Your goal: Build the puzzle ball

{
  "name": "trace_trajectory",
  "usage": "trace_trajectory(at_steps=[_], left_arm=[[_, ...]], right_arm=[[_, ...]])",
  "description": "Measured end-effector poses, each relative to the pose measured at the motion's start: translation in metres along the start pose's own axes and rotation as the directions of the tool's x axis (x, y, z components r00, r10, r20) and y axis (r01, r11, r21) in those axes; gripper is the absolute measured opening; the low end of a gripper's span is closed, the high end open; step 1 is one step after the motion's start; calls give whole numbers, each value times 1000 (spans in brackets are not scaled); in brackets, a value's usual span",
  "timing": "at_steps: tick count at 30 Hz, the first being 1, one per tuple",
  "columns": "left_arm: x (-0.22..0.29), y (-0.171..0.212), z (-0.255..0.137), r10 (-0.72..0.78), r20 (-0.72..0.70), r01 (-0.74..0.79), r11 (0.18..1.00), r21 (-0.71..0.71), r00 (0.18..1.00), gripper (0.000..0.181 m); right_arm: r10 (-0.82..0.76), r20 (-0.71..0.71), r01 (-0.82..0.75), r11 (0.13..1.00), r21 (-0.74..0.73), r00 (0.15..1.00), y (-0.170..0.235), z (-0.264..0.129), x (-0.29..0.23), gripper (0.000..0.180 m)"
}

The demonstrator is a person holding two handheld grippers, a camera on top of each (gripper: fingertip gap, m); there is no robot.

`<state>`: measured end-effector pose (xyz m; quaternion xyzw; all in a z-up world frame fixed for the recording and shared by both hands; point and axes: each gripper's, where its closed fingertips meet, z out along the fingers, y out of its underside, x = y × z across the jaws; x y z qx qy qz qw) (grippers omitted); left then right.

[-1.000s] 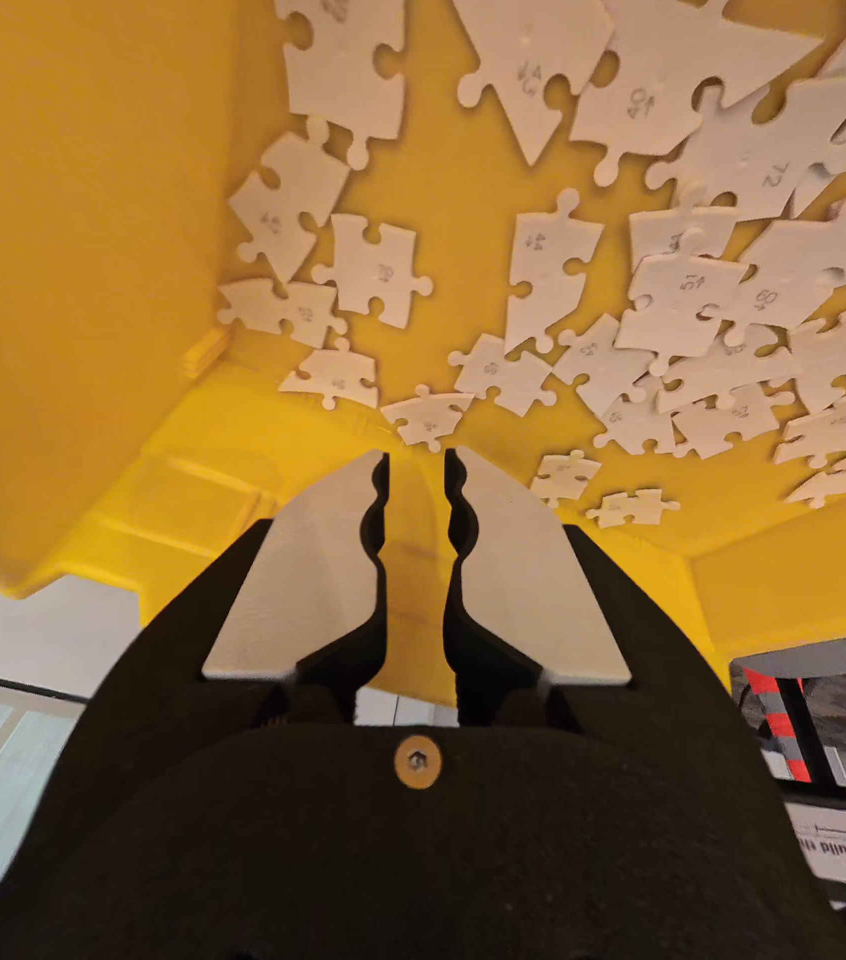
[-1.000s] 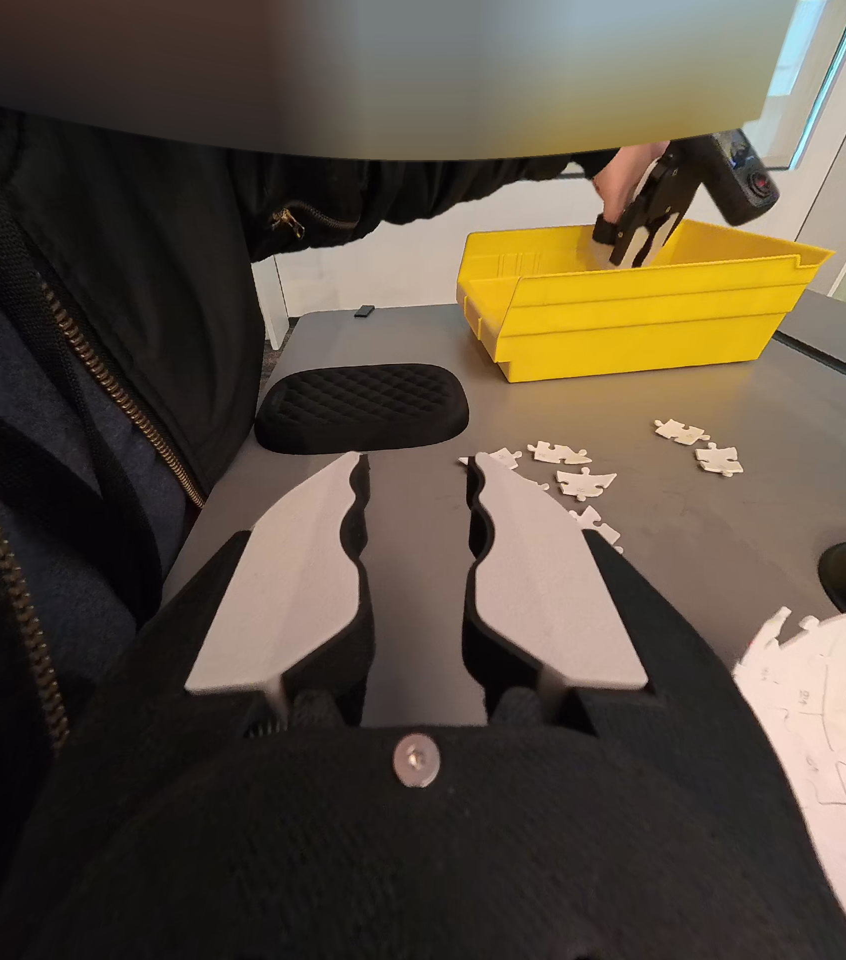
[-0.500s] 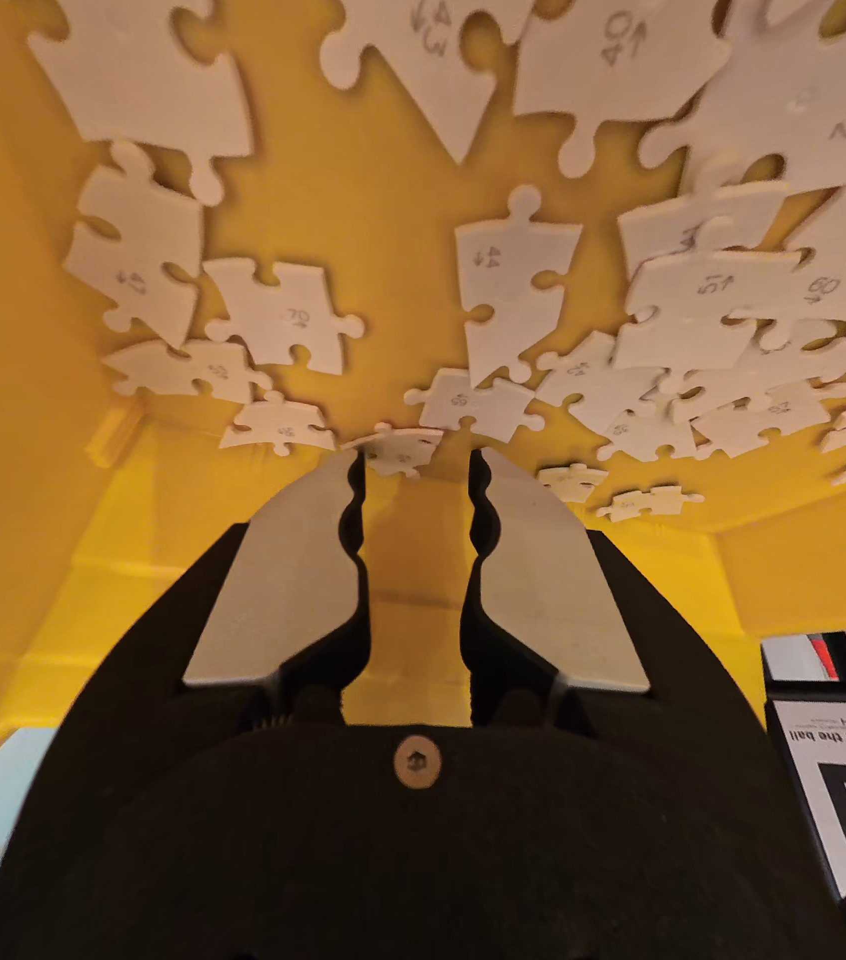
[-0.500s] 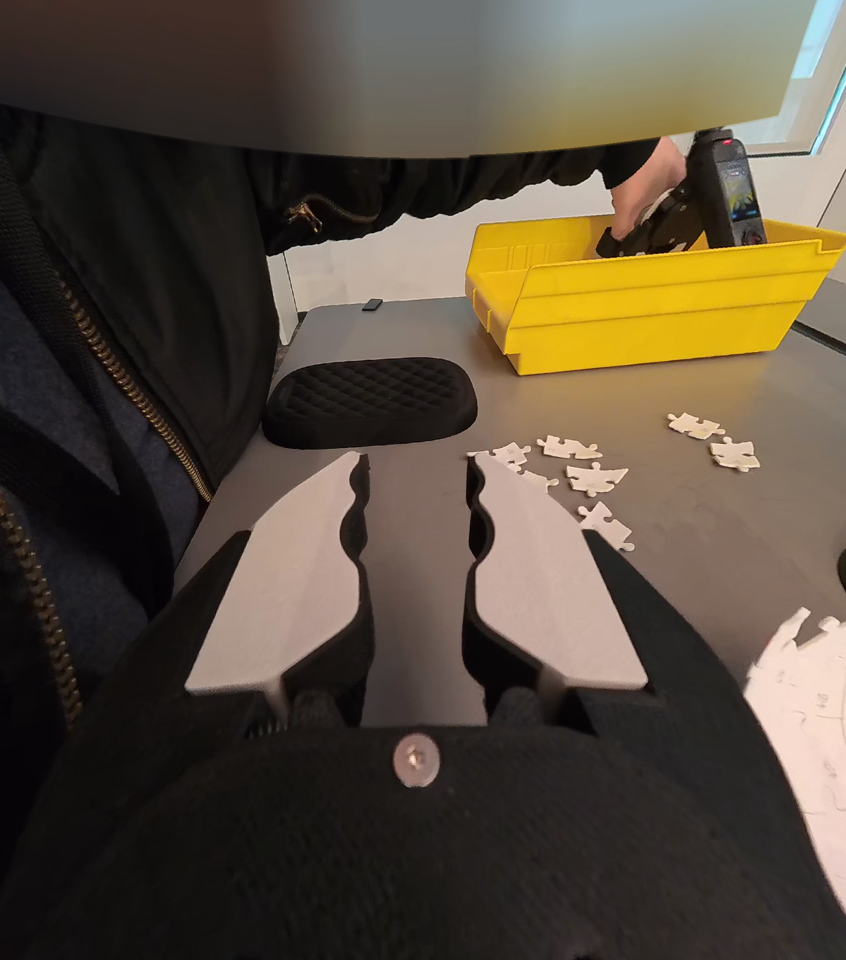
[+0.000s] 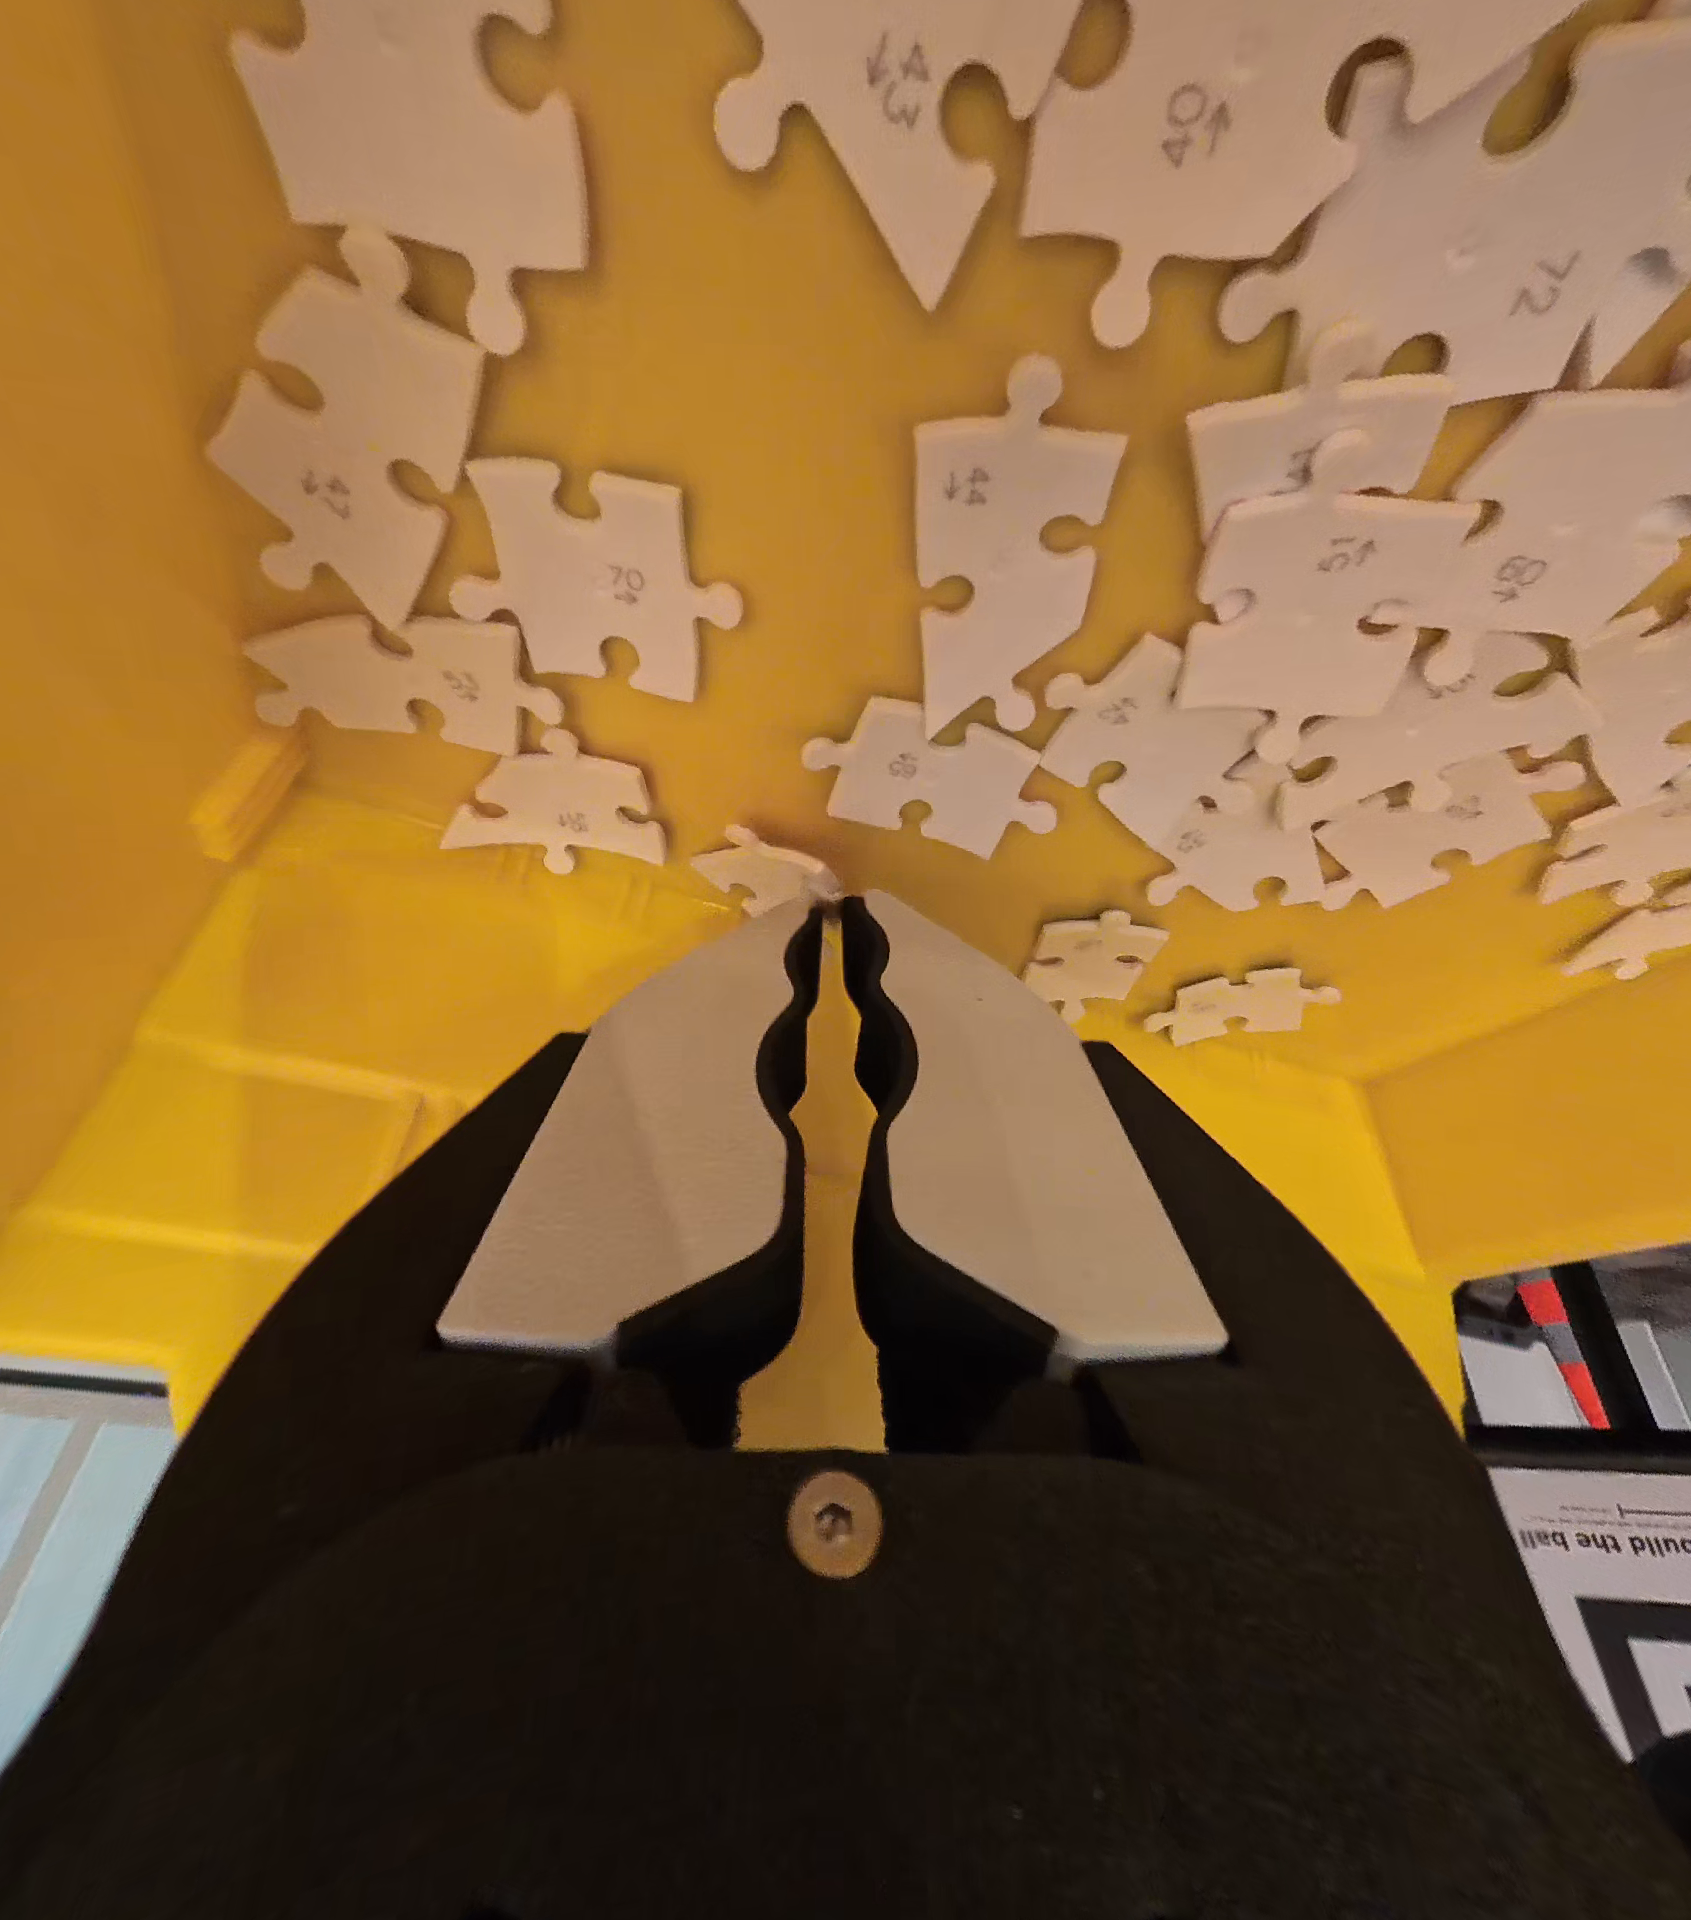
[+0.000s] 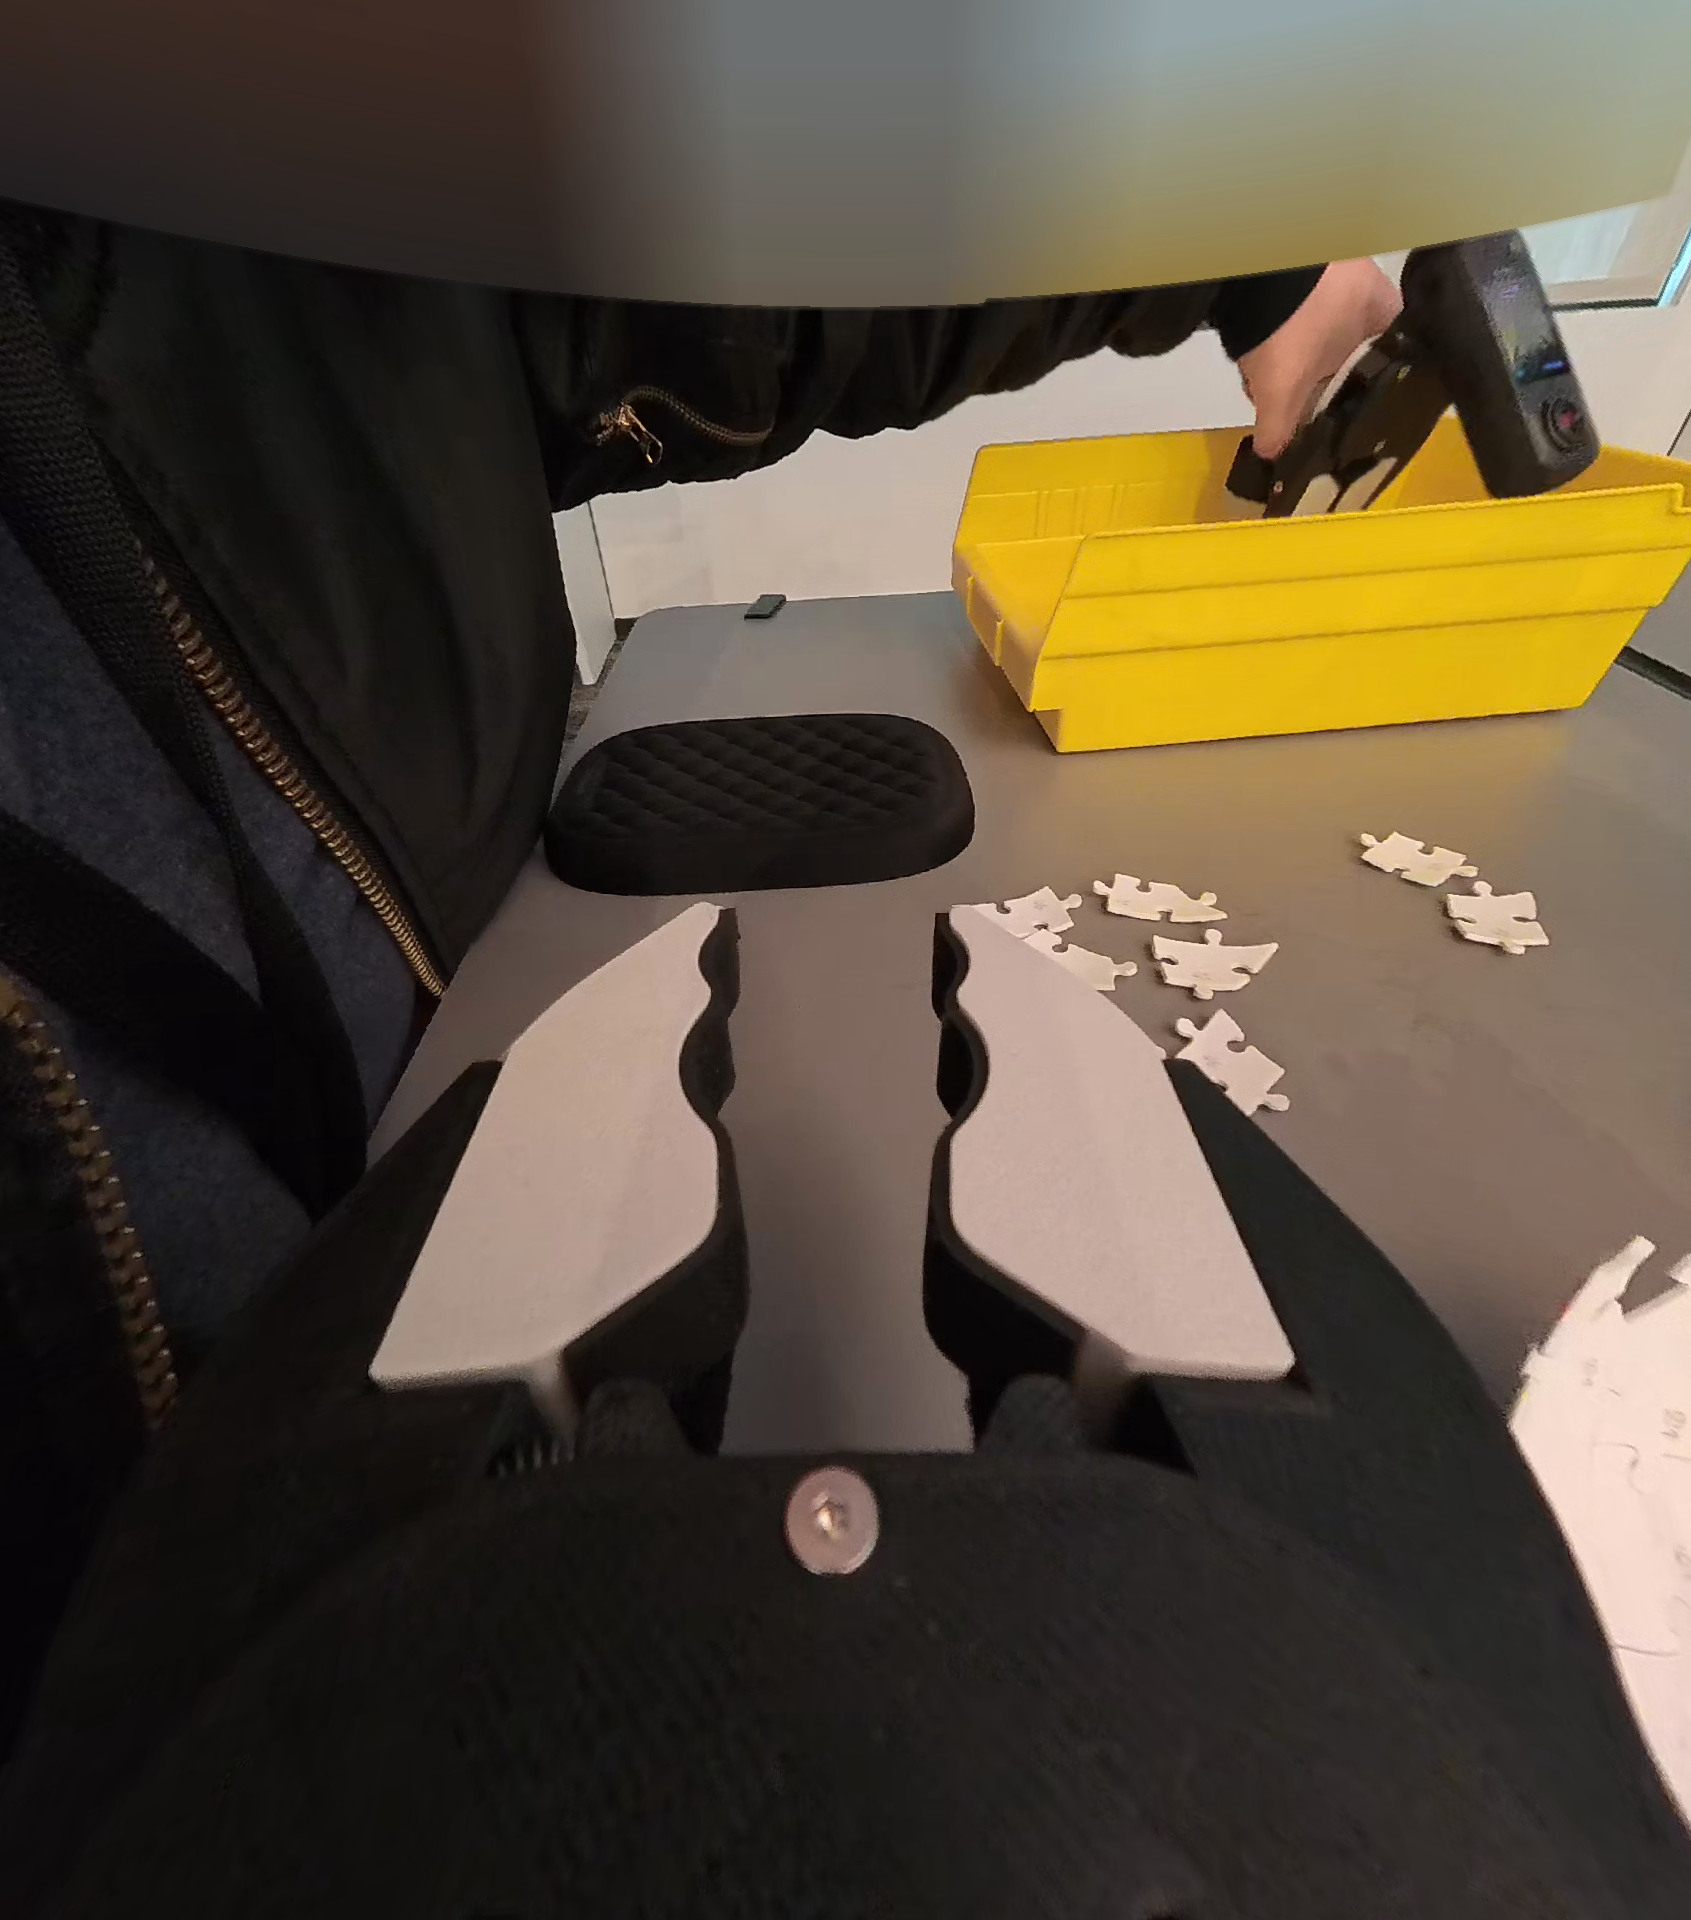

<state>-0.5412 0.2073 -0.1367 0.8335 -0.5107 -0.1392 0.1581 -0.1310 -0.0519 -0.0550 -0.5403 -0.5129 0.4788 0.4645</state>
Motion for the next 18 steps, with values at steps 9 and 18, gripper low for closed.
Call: trace_trajectory(at_steps=[9,18], left_arm=[[6,5,-42,-34,87,25,994,111,996,2],[58,-8,-179,-211,348,22,879,477,913,2]], right_arm=[[-15,16,15,1000,1,1000,-2,1,-6,37],[-46,42,45,999,16,998,-10,1,-17,37]])
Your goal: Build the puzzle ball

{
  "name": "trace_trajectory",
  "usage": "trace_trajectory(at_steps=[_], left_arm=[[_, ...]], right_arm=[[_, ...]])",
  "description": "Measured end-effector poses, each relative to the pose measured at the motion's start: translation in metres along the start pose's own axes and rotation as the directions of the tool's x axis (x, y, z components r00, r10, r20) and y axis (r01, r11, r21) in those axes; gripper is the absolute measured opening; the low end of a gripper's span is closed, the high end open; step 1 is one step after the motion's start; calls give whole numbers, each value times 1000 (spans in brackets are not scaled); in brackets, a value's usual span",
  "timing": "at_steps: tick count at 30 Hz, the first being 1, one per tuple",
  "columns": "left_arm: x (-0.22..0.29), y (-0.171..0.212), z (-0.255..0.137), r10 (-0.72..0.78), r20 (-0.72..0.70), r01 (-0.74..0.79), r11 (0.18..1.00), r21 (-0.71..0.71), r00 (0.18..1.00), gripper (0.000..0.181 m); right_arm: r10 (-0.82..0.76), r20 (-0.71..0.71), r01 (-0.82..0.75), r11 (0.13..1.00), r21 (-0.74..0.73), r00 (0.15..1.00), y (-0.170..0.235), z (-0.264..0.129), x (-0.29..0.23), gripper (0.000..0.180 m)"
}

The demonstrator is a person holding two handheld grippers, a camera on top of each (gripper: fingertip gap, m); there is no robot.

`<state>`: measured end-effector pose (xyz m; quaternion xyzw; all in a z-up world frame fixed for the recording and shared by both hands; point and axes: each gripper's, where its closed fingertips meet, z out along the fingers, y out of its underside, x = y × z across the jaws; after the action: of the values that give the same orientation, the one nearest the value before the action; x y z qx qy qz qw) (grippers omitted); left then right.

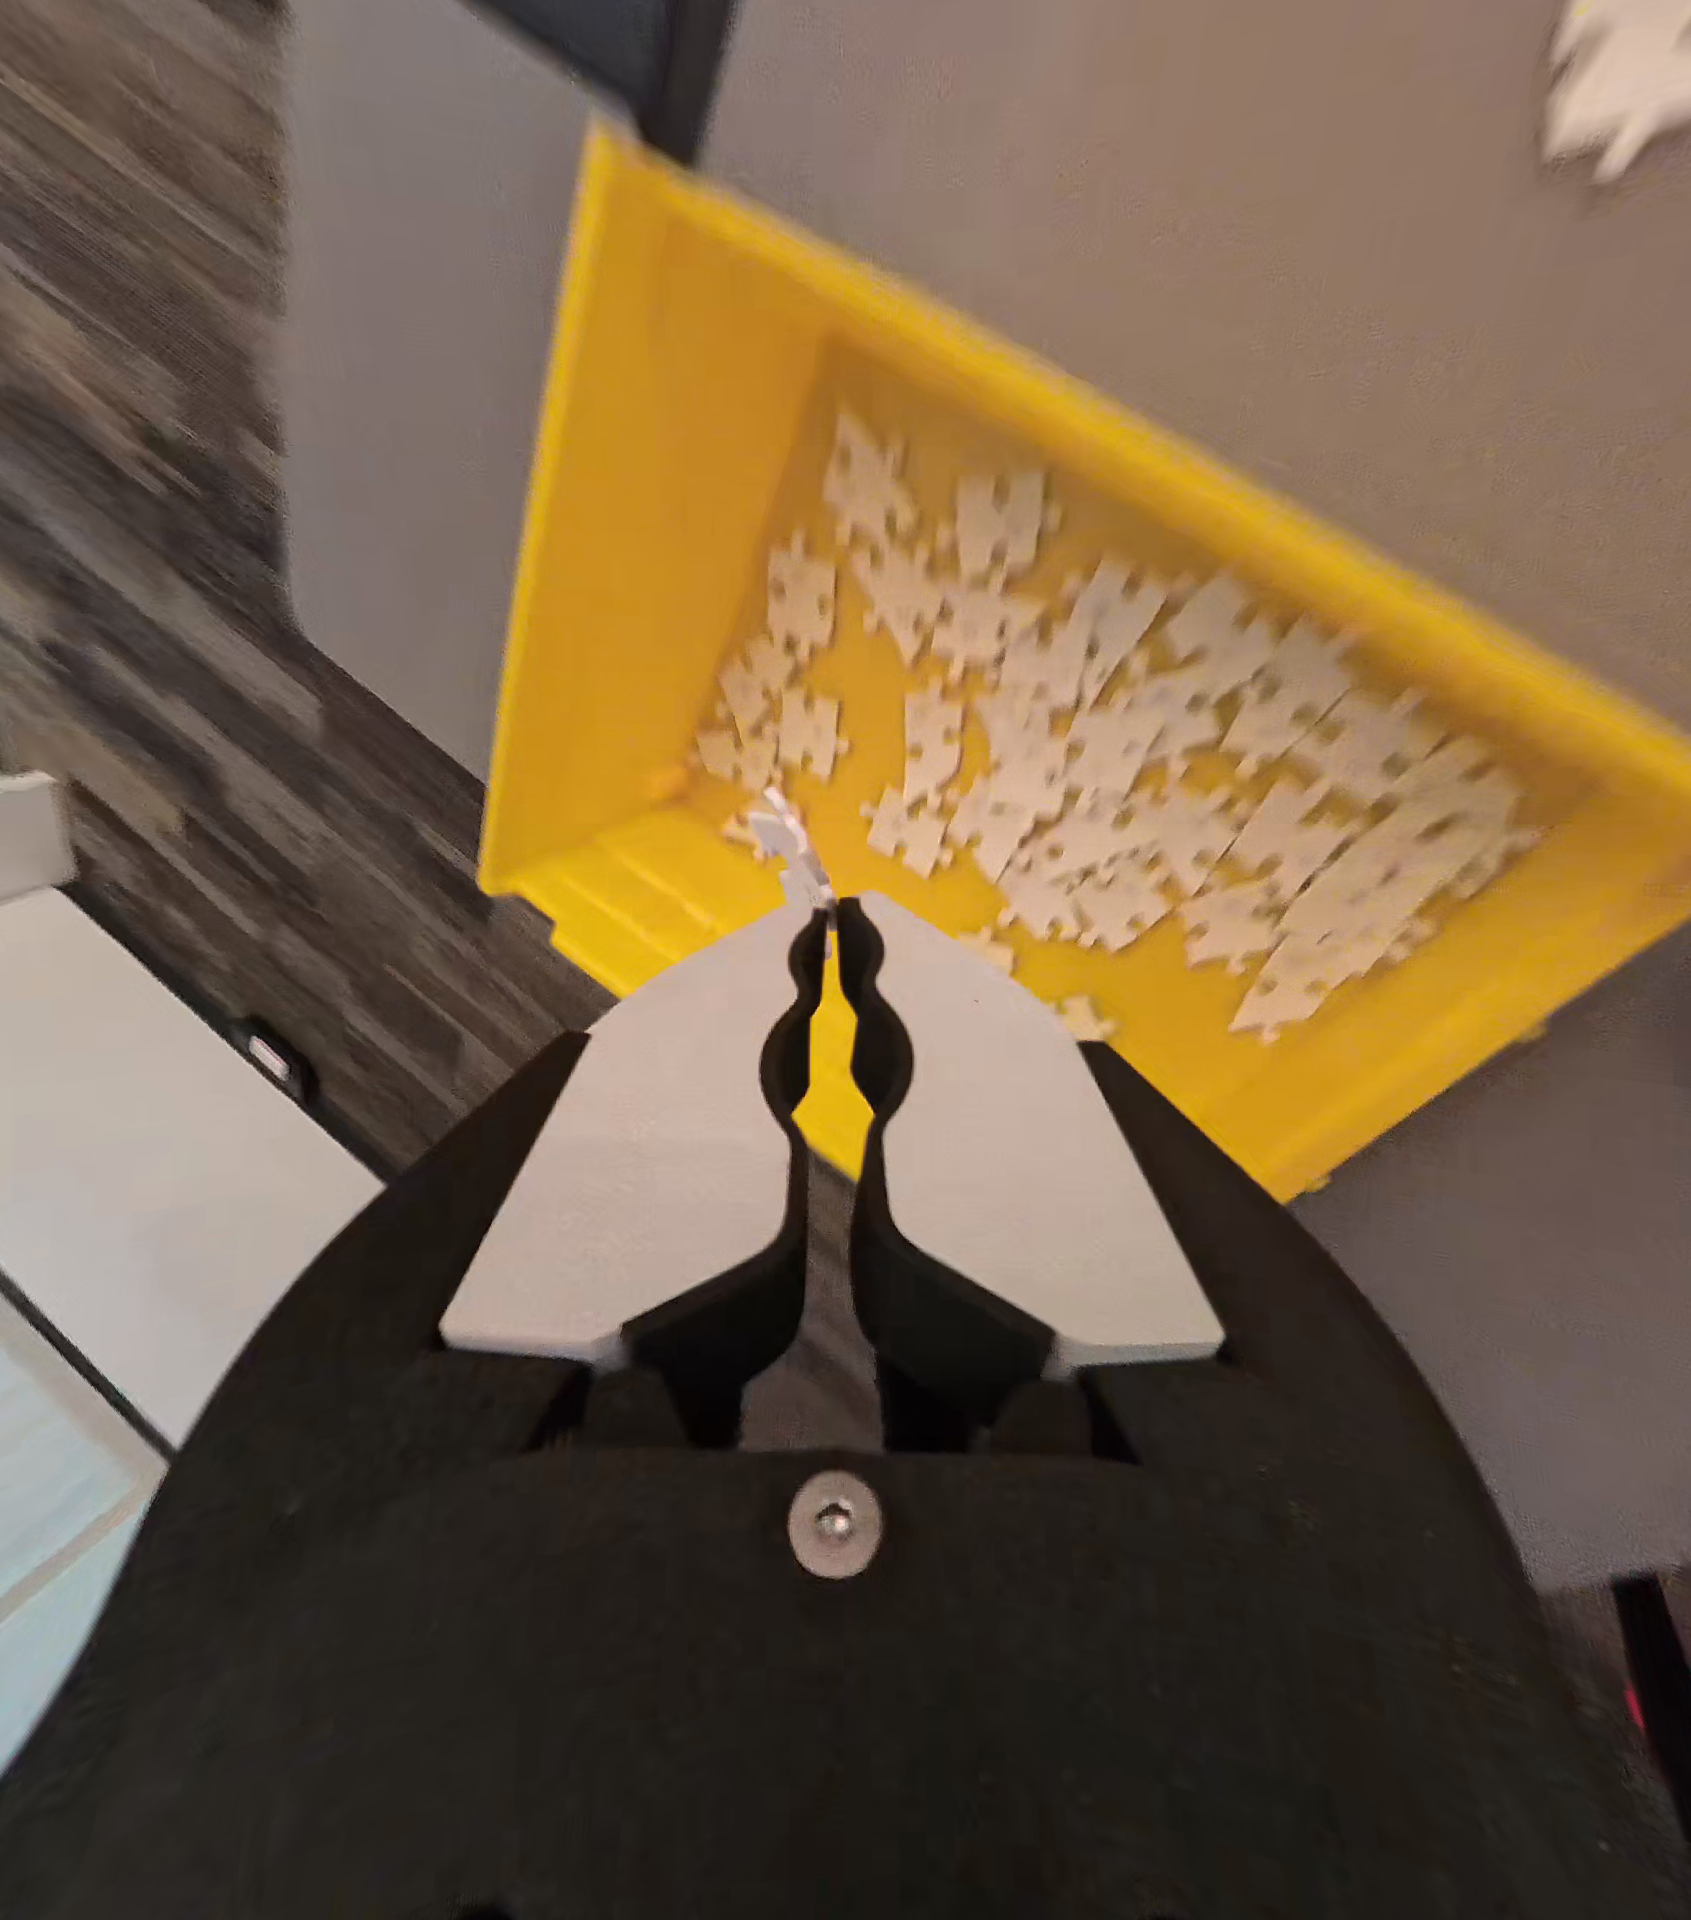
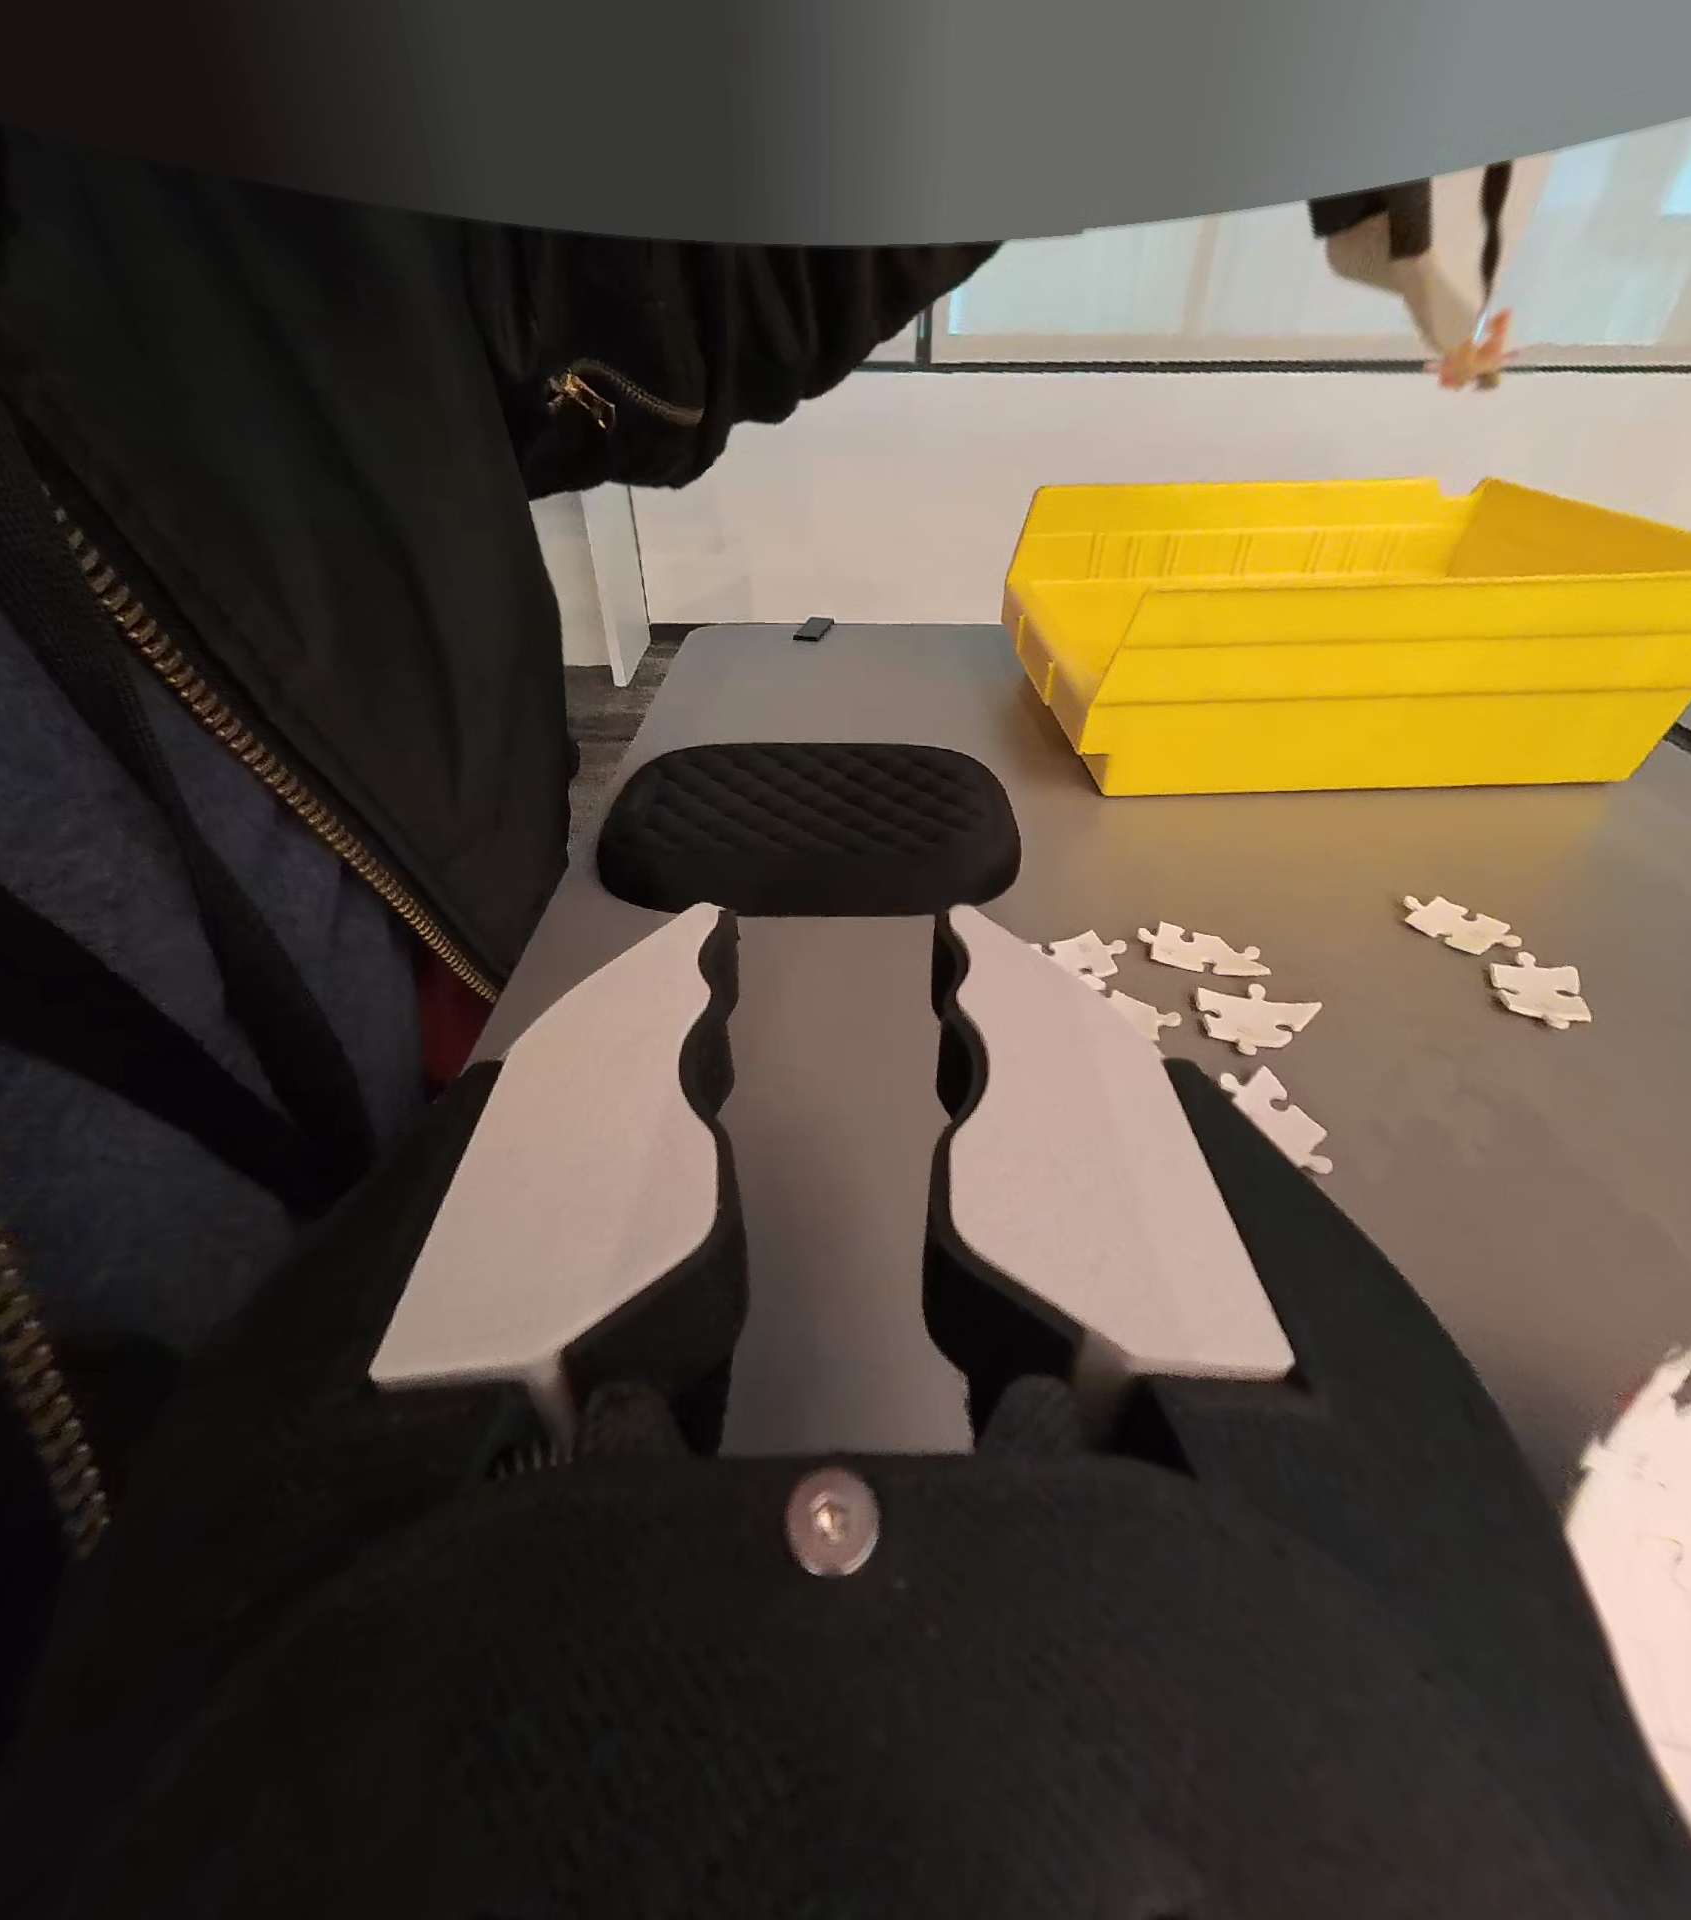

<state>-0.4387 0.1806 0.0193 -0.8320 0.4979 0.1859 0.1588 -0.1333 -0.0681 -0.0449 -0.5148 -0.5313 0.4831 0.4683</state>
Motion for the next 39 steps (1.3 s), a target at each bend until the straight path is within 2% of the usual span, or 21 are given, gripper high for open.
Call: trace_trajectory(at_steps=[4,7,11,17,22,25,29,33,35,39], left_arm=[[60,-61,-40,16,75,-30,982,184,997,2],[103,-92,-35,84,150,-114,972,204,985,2],[143,-115,-5,143,142,-169,968,188,979,2],[167,-116,46,90,61,-94,992,78,994,2],[170,-103,70,73,54,-69,995,-68,996,2],[180,-96,83,46,-10,-47,991,-128,999,2],[183,-91,96,87,3,-85,979,-188,996,2],[189,-92,100,88,-35,-93,979,-180,996,4],[188,-92,99,63,-43,-70,982,-175,997,13],[191,-101,77,-25,-136,16,998,-63,990,24]], right_arm=[[-26,11,25,999,30,1000,-9,-1,-8,37],[-46,24,46,998,35,999,-12,0,-14,37],[-69,33,67,997,44,997,-17,0,-21,37],[-87,47,84,995,54,995,-22,-1,-27,37],[-97,55,94,994,49,994,-22,0,-30,37],[-98,56,96,994,51,994,-23,-1,-31,37],[-98,56,96,994,46,994,-22,-1,-31,37],[-95,48,93,995,46,994,-22,-1,-29,38],[-96,46,94,995,45,994,-22,-1,-29,38],[-87,43,85,995,44,995,-20,-1,-27,39]])
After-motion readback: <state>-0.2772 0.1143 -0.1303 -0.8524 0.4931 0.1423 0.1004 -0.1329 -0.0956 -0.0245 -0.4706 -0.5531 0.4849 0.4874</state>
